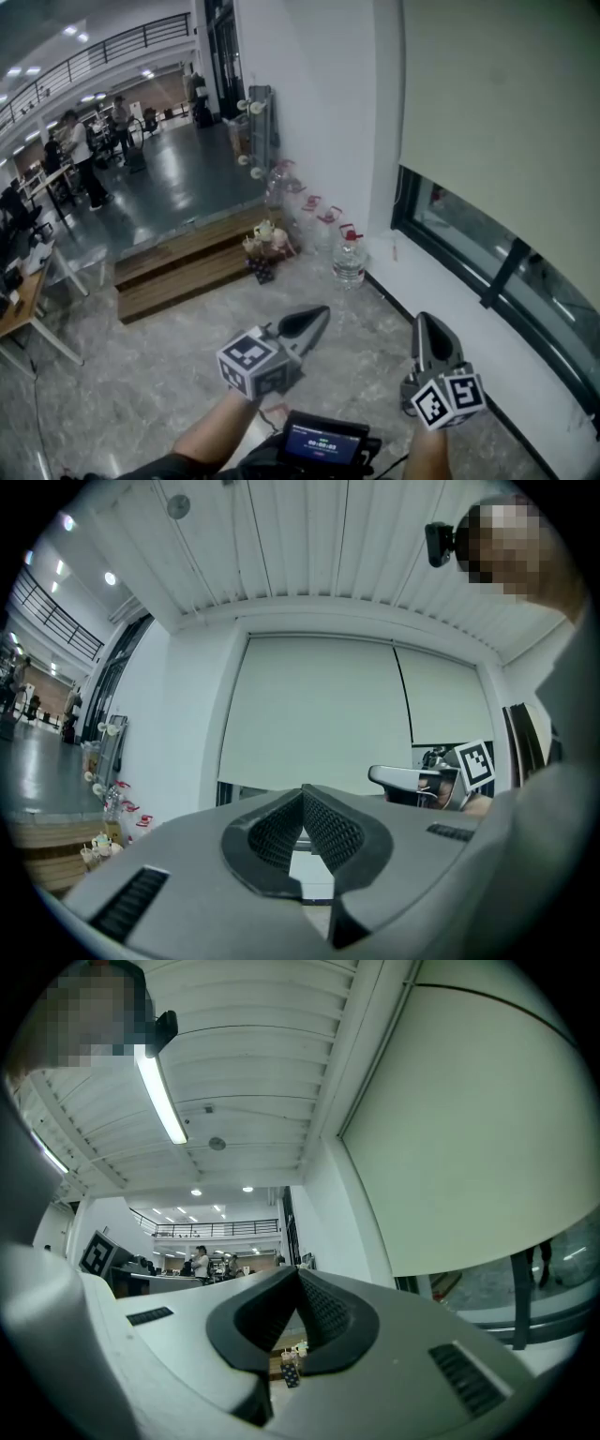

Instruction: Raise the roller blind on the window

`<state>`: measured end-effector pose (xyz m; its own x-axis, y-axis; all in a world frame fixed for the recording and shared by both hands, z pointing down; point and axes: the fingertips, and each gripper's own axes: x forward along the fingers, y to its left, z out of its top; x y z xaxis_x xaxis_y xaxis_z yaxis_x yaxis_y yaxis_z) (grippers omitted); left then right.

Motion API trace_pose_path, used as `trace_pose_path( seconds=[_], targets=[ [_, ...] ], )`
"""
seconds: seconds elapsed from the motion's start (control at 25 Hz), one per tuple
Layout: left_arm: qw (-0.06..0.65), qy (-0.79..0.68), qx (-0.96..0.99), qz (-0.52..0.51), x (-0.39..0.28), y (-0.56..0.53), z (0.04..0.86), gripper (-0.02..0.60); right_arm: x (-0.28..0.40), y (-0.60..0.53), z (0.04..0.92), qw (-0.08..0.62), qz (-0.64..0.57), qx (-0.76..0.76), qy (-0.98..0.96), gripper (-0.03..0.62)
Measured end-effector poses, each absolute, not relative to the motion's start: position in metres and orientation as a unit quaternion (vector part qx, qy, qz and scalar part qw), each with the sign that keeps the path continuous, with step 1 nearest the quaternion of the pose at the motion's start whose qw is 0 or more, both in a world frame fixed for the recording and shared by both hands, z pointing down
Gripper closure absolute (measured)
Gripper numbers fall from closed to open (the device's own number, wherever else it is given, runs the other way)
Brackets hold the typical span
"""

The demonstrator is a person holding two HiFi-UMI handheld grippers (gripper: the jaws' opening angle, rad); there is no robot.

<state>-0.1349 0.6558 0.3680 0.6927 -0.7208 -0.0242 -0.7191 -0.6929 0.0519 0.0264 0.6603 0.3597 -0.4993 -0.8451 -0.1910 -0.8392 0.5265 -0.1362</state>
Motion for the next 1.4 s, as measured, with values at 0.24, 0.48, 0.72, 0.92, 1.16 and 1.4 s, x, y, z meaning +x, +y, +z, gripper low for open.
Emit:
trace_pose_path(
  seconds=[0.24,0.48,0.72,0.92,1.16,1.4],
  targets=[
    [0.022,-0.382,0.924,-0.03,-0.13,0.611,0.37,0.591,0.03,0.62,0.358,0.109,-0.006,-0.495,0.862,0.592],
    [0.025,-0.363,0.93,-0.041,-0.136,0.557,0.37,0.591,0.021,0.573,0.354,0.085,0.013,-0.515,0.853,0.592],
    [0.026,-0.365,0.93,-0.042,-0.154,0.506,0.363,0.591,0.007,0.52,0.349,0.082,0.013,-0.514,0.854,0.592],
    [0.014,-0.379,0.925,-0.034,-0.181,0.463,0.36,0.591,-0.011,0.479,0.342,0.073,0.021,-0.516,0.853,0.592],
    [0.015,-0.373,0.926,-0.046,-0.198,0.426,0.362,0.591,-0.023,0.439,0.342,0.056,0.023,-0.526,0.849,0.592],
    [0.021,-0.36,0.931,-0.05,-0.212,0.385,0.359,0.591,-0.043,0.4,0.338,0.047,0.018,-0.53,0.846,0.592]
  ],
)
